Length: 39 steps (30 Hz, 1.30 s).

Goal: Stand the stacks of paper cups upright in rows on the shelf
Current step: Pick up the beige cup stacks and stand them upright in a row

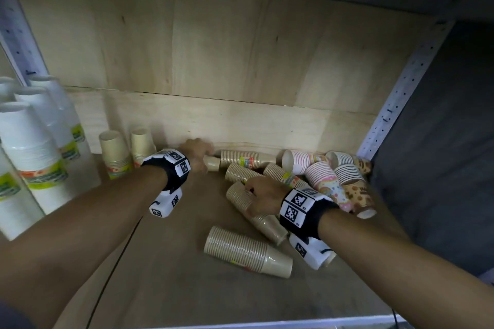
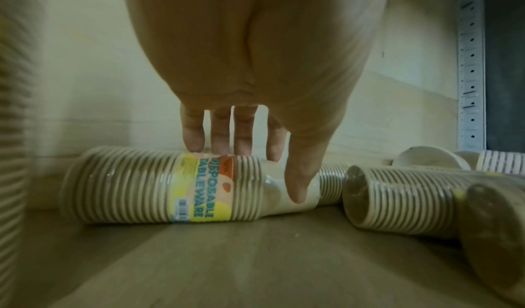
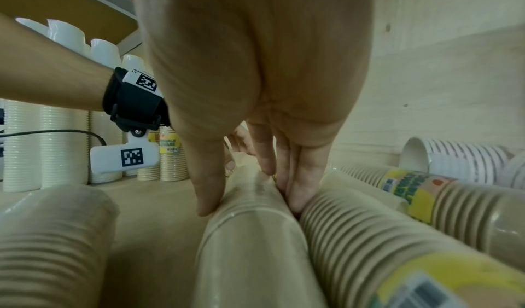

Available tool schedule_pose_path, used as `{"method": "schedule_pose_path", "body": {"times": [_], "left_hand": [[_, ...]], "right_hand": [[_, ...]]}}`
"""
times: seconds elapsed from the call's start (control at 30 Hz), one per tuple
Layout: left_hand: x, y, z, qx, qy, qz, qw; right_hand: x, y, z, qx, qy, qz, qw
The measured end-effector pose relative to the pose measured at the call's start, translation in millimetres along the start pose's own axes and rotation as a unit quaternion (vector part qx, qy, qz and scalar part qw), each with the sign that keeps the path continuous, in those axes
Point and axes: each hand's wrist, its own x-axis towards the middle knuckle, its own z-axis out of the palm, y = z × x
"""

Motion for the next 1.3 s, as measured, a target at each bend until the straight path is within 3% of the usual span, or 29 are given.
{"method": "schedule_pose_path", "body": {"times": [0.3, 0.63, 0.87, 1.07, 1.3], "left_hand": [[13, -7, 7, 0.086, -0.009, 0.023, 0.996], [-1, -2, 0, 0.082, 0.017, 0.028, 0.996], [-15, -1, -16, 0.013, 0.028, 0.013, 0.999], [-30, 0, -29, -0.034, 0.071, 0.006, 0.997], [-48, 4, -39, -0.082, 0.066, 0.02, 0.994]], "right_hand": [[3, -4, 4, -0.003, -0.044, -0.007, 0.999], [4, -12, -2, 0.007, -0.045, -0.019, 0.999], [9, -25, -15, 0.023, -0.026, -0.031, 0.999], [15, -34, -36, -0.011, -0.052, -0.022, 0.998], [18, -48, -54, -0.066, -0.053, -0.025, 0.996]]}}
